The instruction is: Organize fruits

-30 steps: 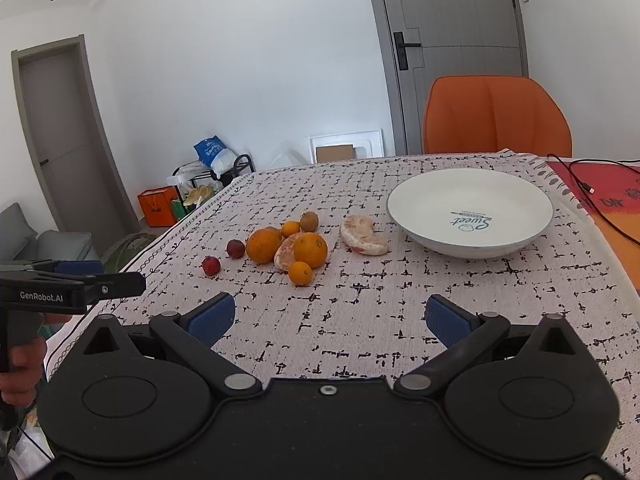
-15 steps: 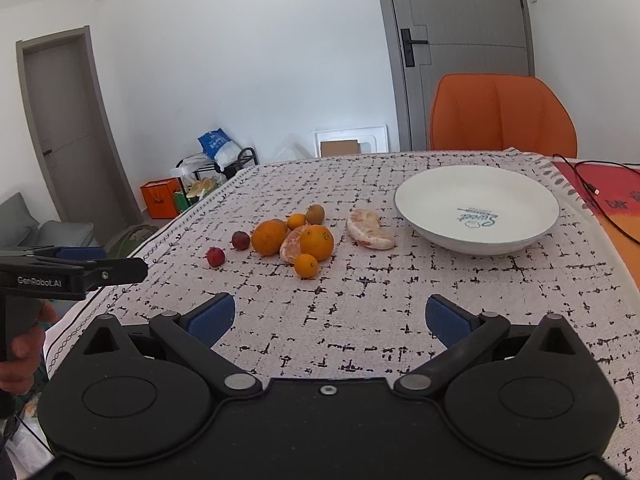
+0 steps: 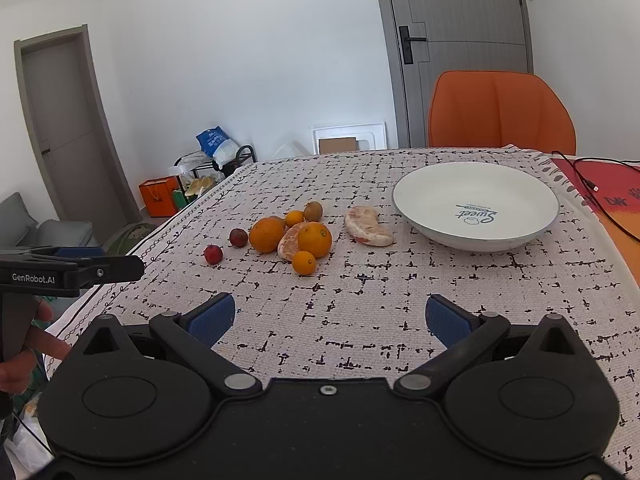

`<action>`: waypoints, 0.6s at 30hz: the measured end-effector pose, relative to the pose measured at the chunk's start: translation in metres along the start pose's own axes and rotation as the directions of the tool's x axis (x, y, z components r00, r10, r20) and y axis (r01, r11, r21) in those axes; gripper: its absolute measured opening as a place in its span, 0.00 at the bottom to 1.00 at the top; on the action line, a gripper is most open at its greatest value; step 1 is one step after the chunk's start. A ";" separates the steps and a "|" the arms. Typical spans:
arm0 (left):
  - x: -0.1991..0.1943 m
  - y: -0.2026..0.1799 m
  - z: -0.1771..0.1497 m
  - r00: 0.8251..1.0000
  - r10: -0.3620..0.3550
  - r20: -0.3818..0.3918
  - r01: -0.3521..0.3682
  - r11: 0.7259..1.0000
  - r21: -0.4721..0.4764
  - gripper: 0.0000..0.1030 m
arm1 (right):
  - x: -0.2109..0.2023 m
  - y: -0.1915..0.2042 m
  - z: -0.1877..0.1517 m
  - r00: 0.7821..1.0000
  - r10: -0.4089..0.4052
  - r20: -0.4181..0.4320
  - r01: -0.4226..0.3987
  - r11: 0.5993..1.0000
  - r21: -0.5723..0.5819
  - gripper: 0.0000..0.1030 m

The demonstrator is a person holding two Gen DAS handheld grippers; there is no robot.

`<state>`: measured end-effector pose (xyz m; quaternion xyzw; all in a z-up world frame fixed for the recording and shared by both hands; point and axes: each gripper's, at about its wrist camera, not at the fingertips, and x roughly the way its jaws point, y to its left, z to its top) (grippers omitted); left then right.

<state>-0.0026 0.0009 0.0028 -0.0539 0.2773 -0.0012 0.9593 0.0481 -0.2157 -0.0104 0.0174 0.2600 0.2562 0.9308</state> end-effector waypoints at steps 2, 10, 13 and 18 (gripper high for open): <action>0.000 -0.001 0.000 1.000 -0.005 0.000 0.005 1.000 0.004 1.00 | 0.000 0.000 0.000 1.000 -0.004 0.002 0.004 1.000 -0.001 1.00; -0.001 -0.001 0.000 1.000 -0.007 0.004 0.007 1.000 0.004 1.00 | -0.001 -0.001 0.000 1.000 -0.006 0.005 0.006 1.000 0.002 1.00; -0.001 -0.001 0.000 1.000 -0.008 0.005 0.008 1.000 0.003 1.00 | -0.001 -0.001 0.000 1.000 -0.008 0.007 0.008 1.000 0.002 1.00; 0.000 -0.001 0.001 1.000 -0.010 0.010 0.010 1.000 0.003 1.00 | -0.001 -0.001 0.000 1.000 0.002 0.014 -0.002 1.000 0.004 1.00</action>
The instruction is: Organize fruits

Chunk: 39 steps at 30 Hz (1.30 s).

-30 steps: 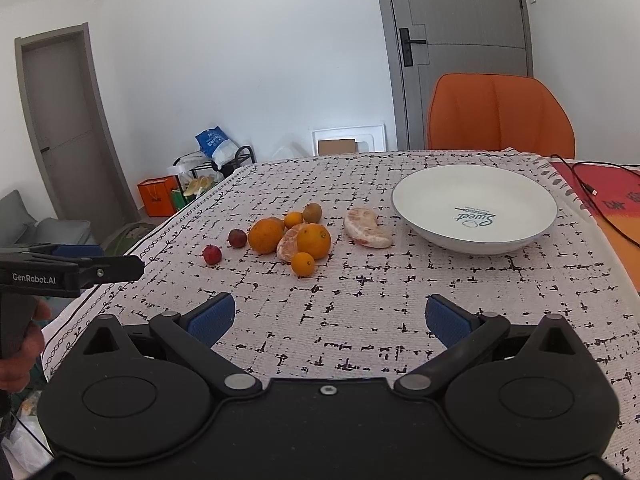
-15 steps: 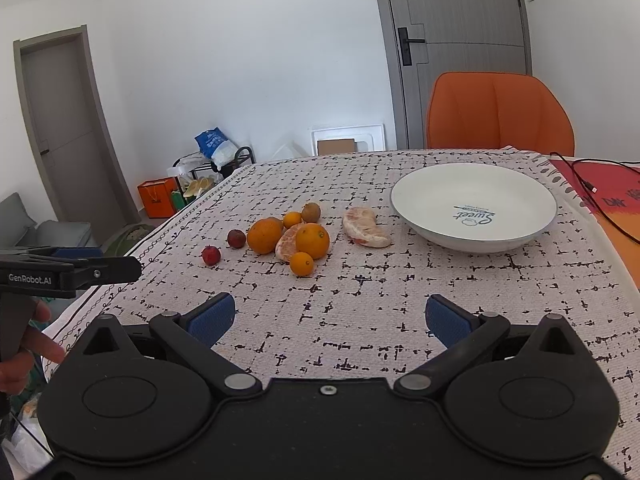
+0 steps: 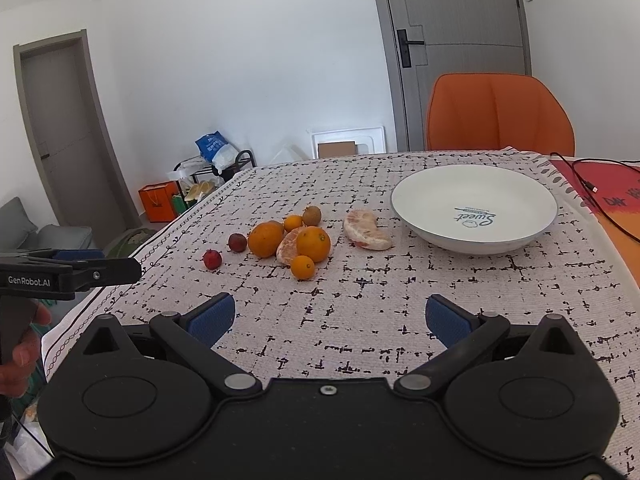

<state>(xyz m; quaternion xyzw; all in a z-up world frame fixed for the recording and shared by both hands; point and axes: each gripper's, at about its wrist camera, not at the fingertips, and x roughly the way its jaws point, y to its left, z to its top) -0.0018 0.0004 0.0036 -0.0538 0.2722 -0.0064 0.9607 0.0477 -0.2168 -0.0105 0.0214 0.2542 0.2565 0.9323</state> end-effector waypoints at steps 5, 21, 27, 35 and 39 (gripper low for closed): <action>0.003 0.002 -0.001 1.000 -0.005 -0.001 0.005 1.000 -0.003 1.00 | 0.002 -0.003 0.002 1.000 0.004 0.002 -0.004 1.000 0.003 1.00; 0.022 0.006 0.006 1.000 -0.018 0.007 0.018 1.000 -0.017 0.98 | 0.017 -0.008 0.004 0.998 0.058 -0.007 -0.058 0.998 0.007 1.00; 0.035 0.009 0.007 1.000 -0.015 0.004 0.015 1.000 -0.021 0.93 | 0.030 -0.016 0.005 0.997 0.068 -0.024 -0.067 0.997 0.029 1.00; 0.056 0.016 0.008 1.000 -0.007 -0.022 0.006 0.999 -0.035 0.75 | 0.048 -0.016 0.010 0.996 0.090 -0.023 -0.090 0.996 0.019 0.97; 0.068 0.019 0.008 0.999 0.006 -0.039 -0.007 0.999 -0.036 0.66 | 0.058 -0.014 0.012 0.993 0.111 -0.032 -0.111 0.994 0.012 0.92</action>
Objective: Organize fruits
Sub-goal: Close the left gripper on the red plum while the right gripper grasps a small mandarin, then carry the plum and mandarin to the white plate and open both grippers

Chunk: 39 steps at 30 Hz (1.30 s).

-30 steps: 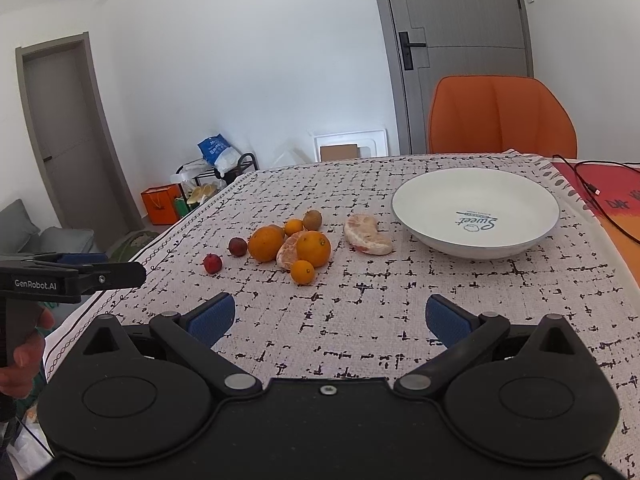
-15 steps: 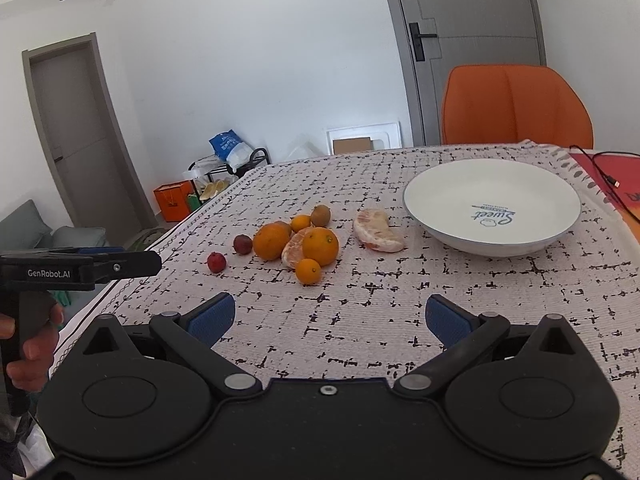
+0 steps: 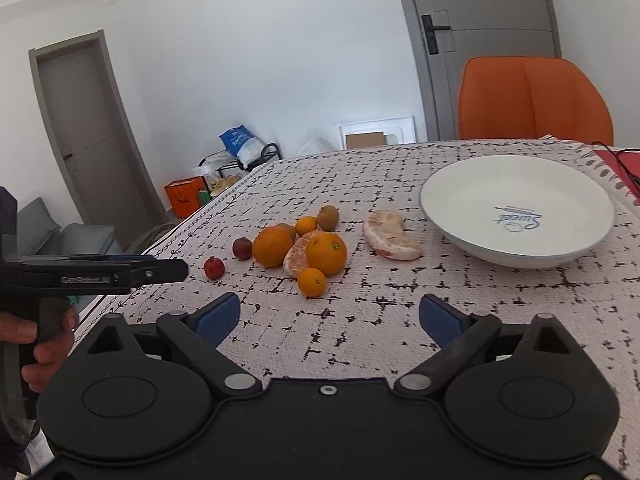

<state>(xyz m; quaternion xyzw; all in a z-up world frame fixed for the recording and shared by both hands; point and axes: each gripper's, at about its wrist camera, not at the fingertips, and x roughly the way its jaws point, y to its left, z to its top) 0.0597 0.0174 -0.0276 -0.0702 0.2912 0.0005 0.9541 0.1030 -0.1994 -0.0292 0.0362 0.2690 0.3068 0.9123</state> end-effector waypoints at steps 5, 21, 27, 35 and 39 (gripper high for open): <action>0.013 0.003 0.001 1.000 0.007 -0.006 -0.007 1.000 0.001 0.61 | 0.014 0.000 0.003 0.999 0.030 -0.021 -0.030 1.000 0.006 0.81; 0.052 0.013 0.002 0.998 0.018 -0.061 -0.020 0.999 -0.031 0.37 | 0.066 -0.003 0.009 0.991 0.092 -0.101 -0.087 0.995 0.056 0.54; 0.052 0.018 0.000 0.999 0.024 -0.040 -0.026 0.999 -0.045 0.21 | 0.078 -0.001 0.012 0.991 0.081 -0.108 -0.078 0.996 0.032 0.47; 0.043 0.017 0.002 1.000 0.006 -0.016 -0.007 0.999 -0.047 0.20 | 0.080 0.004 0.012 0.988 0.085 -0.127 -0.083 0.996 0.021 0.20; 0.036 0.013 0.004 1.000 0.000 0.002 0.000 0.999 -0.038 0.20 | 0.070 0.006 0.012 0.991 0.084 -0.104 -0.084 0.996 0.008 0.20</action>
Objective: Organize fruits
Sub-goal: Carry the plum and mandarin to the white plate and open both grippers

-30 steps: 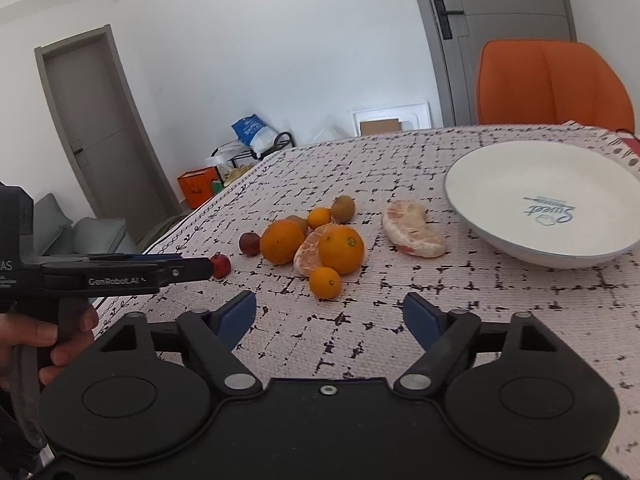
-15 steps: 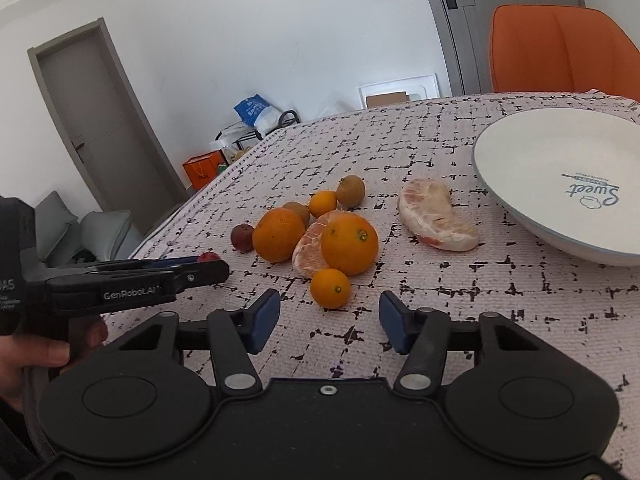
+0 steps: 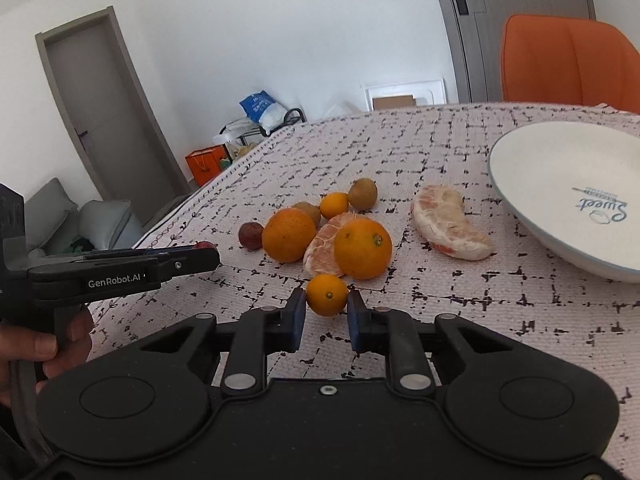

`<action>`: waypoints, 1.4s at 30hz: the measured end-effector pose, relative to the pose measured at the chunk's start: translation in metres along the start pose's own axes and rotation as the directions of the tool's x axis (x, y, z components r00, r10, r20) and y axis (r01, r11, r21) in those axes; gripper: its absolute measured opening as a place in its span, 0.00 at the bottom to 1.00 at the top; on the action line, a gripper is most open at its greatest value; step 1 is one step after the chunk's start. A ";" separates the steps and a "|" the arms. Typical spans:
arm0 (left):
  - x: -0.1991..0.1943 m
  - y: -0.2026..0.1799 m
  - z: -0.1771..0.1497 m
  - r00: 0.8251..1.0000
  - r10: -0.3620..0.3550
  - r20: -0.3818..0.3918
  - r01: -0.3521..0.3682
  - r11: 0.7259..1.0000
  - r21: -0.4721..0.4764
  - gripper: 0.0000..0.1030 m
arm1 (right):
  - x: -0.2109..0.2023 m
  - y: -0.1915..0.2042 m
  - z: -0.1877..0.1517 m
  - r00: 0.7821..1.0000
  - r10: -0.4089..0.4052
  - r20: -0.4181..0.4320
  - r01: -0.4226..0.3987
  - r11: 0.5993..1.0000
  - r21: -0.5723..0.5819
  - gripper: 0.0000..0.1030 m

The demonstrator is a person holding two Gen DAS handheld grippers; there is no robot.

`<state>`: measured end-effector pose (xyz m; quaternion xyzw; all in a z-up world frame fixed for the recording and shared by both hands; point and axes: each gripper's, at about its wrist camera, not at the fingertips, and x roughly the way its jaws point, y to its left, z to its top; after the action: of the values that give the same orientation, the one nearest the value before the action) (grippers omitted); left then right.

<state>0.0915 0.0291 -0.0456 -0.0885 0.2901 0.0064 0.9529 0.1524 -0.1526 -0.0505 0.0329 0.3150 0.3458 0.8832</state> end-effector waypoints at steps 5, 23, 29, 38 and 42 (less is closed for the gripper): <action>-0.011 -0.010 0.006 1.000 -0.015 0.025 0.015 1.000 0.016 0.20 | -0.014 -0.002 0.002 1.000 -0.012 0.028 0.012 1.000 0.012 0.20; -0.021 -0.061 0.020 0.994 -0.094 0.048 0.087 0.988 0.131 0.20 | -0.066 -0.027 -0.001 0.988 -0.073 0.139 0.066 0.996 0.053 0.20; -0.015 -0.080 0.027 0.991 -0.126 0.044 0.116 0.977 0.177 0.20 | -0.076 -0.040 -0.001 0.981 -0.100 0.164 0.088 0.993 0.079 0.20; 0.001 -0.110 0.039 0.984 -0.179 0.021 0.169 0.956 0.240 0.20 | -0.085 -0.064 0.000 0.972 -0.141 0.189 0.122 0.987 0.109 0.20; 0.009 -0.123 0.043 0.981 -0.195 0.011 0.186 0.947 0.264 0.20 | -0.087 -0.074 0.001 0.967 -0.162 0.194 0.140 0.983 0.123 0.20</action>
<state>0.1307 -0.0846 0.0046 0.0106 0.2609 -0.1223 0.9575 0.1484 -0.2636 -0.0238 0.0918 0.2429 0.2547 0.9315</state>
